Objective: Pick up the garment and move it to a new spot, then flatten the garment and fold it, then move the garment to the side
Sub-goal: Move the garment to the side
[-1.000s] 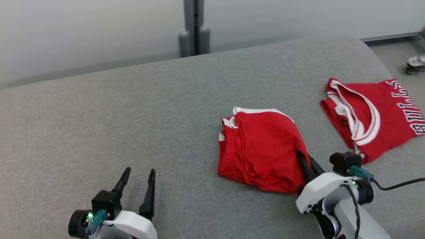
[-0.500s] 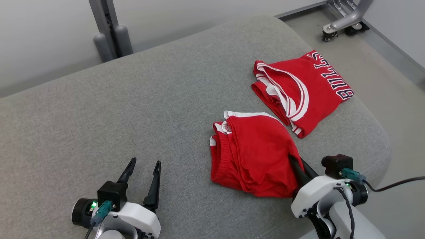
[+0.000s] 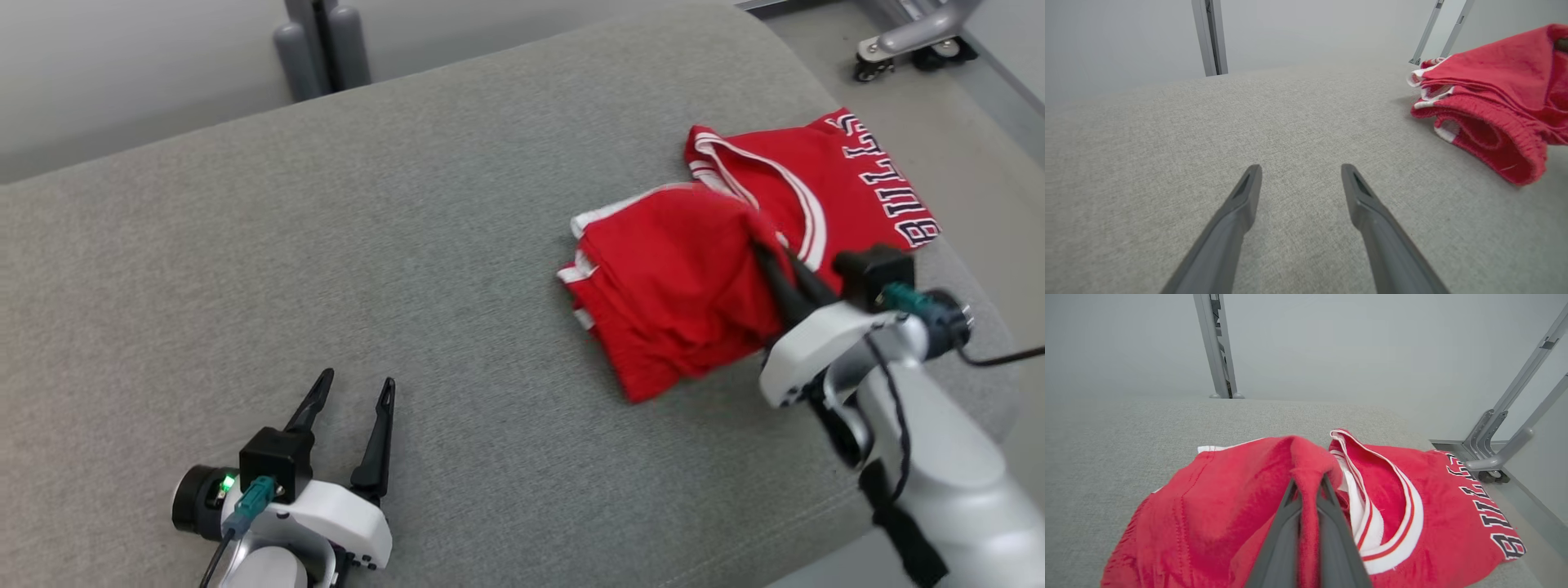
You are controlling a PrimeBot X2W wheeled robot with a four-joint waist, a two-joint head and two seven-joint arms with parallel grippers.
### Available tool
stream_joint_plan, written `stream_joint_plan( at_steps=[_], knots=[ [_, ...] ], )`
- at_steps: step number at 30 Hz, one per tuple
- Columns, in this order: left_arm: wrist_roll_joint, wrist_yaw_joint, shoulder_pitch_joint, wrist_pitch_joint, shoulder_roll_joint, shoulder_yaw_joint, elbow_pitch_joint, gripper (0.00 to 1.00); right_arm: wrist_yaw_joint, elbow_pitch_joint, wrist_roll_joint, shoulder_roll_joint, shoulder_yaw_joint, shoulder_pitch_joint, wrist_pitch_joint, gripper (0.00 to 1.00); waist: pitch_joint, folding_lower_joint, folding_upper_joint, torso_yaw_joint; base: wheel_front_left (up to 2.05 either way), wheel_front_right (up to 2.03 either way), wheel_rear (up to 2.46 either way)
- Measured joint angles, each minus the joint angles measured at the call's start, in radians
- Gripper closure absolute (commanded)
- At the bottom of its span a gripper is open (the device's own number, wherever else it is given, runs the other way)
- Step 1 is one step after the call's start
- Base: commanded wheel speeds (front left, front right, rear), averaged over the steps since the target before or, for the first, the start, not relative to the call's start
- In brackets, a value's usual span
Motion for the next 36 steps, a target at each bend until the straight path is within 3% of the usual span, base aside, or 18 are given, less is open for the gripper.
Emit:
stream_joint_plan(
  at_steps=[7,13,14,15,20,25,29,36],
  knots=[
    [0.020,-0.009,-0.028,0.000,0.000,-0.001,0.000,0.00,0.000,0.066,-0.075,-0.104,-0.036,-0.149,0.000,1.00,0.041,0.0000,0.0000,0.068,0.00,0.00,0.00],
    [0.030,-0.015,-0.050,0.000,0.000,-0.008,-0.006,0.00,0.000,0.221,-0.142,-0.232,-0.164,-0.206,0.000,0.97,0.075,0.0000,0.0000,0.134,0.00,0.00,0.00],
    [0.034,-0.015,-0.056,0.000,0.000,-0.008,-0.007,0.00,0.000,0.240,-0.167,-0.251,-0.182,-0.208,0.000,0.62,0.081,0.0000,0.0000,0.145,0.00,0.00,0.00],
    [0.035,-0.017,-0.059,0.000,0.000,-0.007,-0.009,0.00,0.000,0.247,-0.188,-0.265,-0.208,-0.210,0.000,0.00,0.087,0.0000,0.0001,0.155,0.00,0.00,0.00],
    [0.044,-0.016,-0.062,-0.001,0.000,0.014,-0.013,0.00,0.000,0.204,-0.284,-0.267,-0.396,-0.213,0.000,0.00,0.111,0.0000,0.0001,0.184,0.00,0.00,0.00],
    [0.044,-0.008,-0.061,-0.001,-0.001,0.035,-0.014,0.00,0.000,0.070,-0.401,-0.194,-0.556,-0.178,0.000,0.00,0.101,0.0000,0.0001,0.192,0.00,0.00,0.00],
    [0.031,0.005,-0.055,-0.001,0.001,0.050,-0.019,0.00,0.000,-0.055,-0.423,-0.070,-0.559,-0.121,0.000,0.00,0.078,0.0000,0.0000,0.201,0.00,0.00,0.00],
    [0.006,0.028,-0.039,-0.001,0.001,0.070,-0.028,0.00,0.000,-0.193,-0.349,0.031,-0.452,0.032,-0.001,0.00,0.032,0.0000,0.0001,0.243,0.00,0.00,0.00]
  ],
)
